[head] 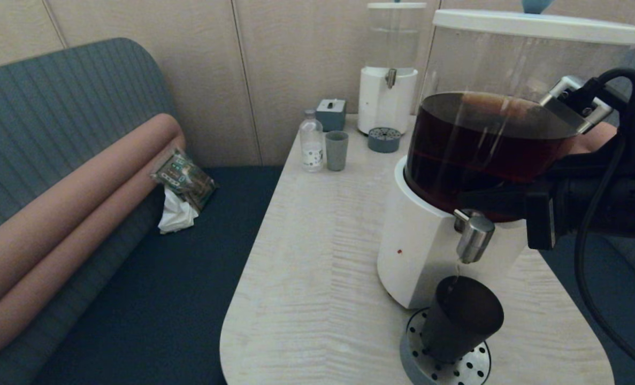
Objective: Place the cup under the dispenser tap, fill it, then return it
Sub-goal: Turn on the faucet, then turn off the faucet
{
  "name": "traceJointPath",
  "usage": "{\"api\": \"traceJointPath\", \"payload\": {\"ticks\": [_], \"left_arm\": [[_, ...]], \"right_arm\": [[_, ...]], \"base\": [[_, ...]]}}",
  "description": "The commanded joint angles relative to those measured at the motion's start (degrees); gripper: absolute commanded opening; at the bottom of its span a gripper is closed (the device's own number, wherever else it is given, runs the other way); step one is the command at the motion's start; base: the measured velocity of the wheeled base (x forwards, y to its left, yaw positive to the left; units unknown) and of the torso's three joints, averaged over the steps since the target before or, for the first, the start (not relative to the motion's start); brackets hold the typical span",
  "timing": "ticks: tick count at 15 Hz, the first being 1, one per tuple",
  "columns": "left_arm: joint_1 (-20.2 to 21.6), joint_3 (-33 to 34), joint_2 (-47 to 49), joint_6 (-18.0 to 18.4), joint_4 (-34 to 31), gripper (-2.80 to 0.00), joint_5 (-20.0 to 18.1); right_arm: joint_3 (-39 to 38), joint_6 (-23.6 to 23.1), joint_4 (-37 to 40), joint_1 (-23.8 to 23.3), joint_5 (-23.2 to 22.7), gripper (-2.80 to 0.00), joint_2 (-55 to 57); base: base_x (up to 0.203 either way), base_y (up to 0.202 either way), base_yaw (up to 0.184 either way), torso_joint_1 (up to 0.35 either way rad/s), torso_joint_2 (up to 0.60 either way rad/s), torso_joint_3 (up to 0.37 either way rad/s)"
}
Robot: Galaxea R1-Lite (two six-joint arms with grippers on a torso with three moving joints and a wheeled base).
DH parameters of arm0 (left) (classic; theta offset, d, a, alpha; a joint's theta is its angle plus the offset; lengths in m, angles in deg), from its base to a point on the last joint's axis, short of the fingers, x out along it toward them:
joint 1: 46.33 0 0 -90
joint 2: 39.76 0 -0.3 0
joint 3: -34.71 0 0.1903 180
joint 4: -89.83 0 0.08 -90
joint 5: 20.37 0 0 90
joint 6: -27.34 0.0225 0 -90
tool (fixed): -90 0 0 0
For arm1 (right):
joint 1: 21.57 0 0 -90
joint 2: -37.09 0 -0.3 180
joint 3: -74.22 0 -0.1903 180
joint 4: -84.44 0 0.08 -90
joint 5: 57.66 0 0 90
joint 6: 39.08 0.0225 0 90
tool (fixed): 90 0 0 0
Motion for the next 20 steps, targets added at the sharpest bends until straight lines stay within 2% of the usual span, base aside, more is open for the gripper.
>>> {"api": "traceJointPath", "payload": {"ticks": [1,7,10,20], "left_arm": [[0.0,2.3,0.1,0.1,0.1,-2.80,0.0],[0.0,2.3,0.1,0.0,0.1,-2.80,0.0],[0.0,2.3,0.1,0.1,0.1,-2.80,0.0],[0.0,2.3,0.1,0.0,0.1,-2.80,0.0]], "right_arm": [[0.2,-0.1,0.0,-0.4,0.1,-2.80,-0.7],[0.0,0.1,0.2,-1.9,0.3,-2.80,-2.4],[-0.3,0.1,0.7,-2.0,1.9,-2.80,-5.0],[-7.0,0.4,0.8,-0.7,15.7,-2.80,-13.6]], "base": [[0.000,0.000,0.000,0.000,0.00,0.000],[0.000,0.000,0.000,0.000,0.00,0.000],[0.000,0.000,0.000,0.000,0.00,0.000],[0.000,0.000,0.000,0.000,0.00,0.000]]}}
